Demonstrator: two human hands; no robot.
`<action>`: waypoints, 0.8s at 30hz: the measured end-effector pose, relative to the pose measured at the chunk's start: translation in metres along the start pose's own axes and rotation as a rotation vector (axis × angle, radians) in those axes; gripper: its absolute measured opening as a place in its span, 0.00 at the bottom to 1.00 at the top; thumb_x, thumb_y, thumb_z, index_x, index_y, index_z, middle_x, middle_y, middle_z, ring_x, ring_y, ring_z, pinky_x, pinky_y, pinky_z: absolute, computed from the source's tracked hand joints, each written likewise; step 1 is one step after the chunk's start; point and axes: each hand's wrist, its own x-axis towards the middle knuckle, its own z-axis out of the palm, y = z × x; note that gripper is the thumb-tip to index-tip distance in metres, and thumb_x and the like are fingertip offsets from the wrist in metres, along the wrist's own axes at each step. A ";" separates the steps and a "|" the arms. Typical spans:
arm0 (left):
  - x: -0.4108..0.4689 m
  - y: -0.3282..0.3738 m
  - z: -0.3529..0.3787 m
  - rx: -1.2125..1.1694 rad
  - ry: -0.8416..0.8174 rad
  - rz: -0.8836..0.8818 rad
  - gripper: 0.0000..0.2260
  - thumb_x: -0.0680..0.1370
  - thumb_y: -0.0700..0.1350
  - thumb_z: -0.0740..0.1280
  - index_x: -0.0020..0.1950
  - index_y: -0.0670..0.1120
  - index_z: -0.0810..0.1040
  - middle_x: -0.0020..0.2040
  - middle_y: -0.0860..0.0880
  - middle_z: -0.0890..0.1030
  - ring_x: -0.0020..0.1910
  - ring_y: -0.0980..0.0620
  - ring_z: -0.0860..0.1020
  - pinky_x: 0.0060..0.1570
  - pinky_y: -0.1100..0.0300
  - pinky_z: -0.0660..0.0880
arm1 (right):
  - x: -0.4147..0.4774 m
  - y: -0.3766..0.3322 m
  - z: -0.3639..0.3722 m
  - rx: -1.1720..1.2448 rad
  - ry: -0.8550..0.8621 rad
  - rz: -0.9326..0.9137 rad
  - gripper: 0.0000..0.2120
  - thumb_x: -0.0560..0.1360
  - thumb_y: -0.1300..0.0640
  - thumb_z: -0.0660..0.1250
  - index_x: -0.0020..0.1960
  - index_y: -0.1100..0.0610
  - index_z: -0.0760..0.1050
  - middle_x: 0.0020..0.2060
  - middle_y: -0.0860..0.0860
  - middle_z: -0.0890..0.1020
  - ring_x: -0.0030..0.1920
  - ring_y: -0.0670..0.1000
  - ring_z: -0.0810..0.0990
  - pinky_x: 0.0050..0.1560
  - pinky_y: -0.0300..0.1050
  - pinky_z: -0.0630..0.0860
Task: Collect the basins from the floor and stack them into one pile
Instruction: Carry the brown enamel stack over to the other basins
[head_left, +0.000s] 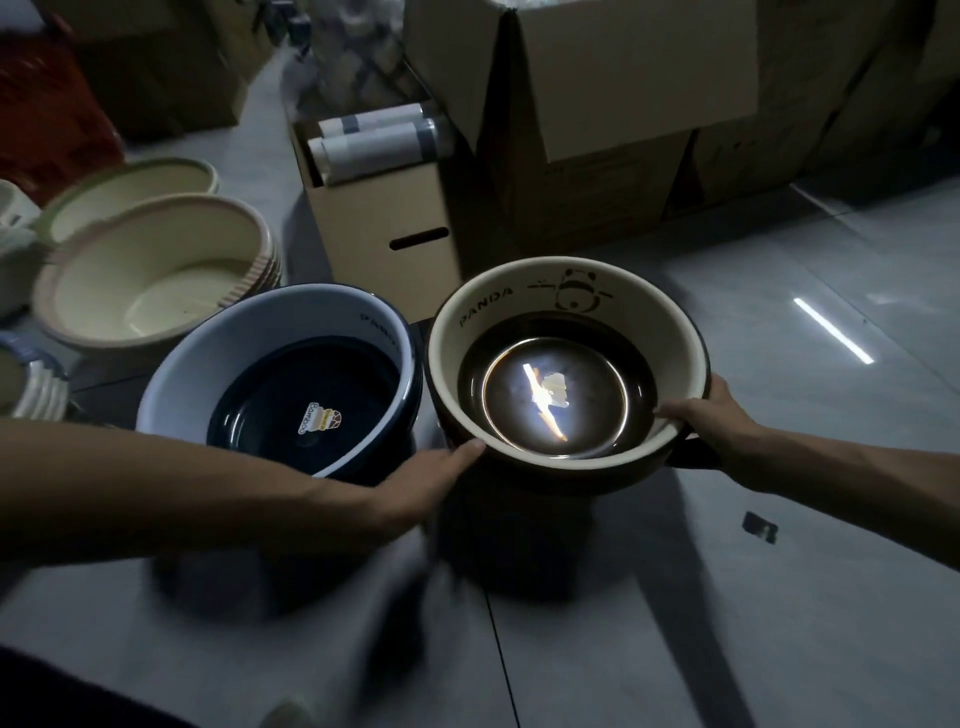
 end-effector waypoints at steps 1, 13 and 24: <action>0.003 0.003 -0.004 -0.075 -0.023 -0.061 0.21 0.82 0.64 0.60 0.61 0.51 0.81 0.52 0.53 0.84 0.50 0.56 0.81 0.49 0.58 0.77 | 0.000 -0.001 -0.001 0.018 -0.034 0.034 0.30 0.75 0.64 0.69 0.72 0.48 0.63 0.55 0.62 0.79 0.47 0.60 0.83 0.36 0.56 0.84; 0.033 0.019 -0.026 -0.369 -0.048 -0.220 0.17 0.78 0.55 0.69 0.58 0.43 0.77 0.51 0.42 0.82 0.45 0.46 0.84 0.33 0.59 0.79 | -0.019 -0.015 -0.013 0.024 -0.199 0.243 0.13 0.73 0.64 0.72 0.56 0.69 0.79 0.48 0.63 0.83 0.50 0.60 0.84 0.58 0.56 0.82; 0.008 0.072 -0.055 -0.437 -0.034 -0.155 0.28 0.74 0.52 0.75 0.68 0.40 0.71 0.59 0.35 0.82 0.56 0.37 0.84 0.58 0.44 0.81 | -0.052 -0.073 -0.023 0.156 -0.116 0.180 0.04 0.74 0.61 0.67 0.42 0.62 0.76 0.29 0.55 0.76 0.35 0.55 0.79 0.45 0.52 0.81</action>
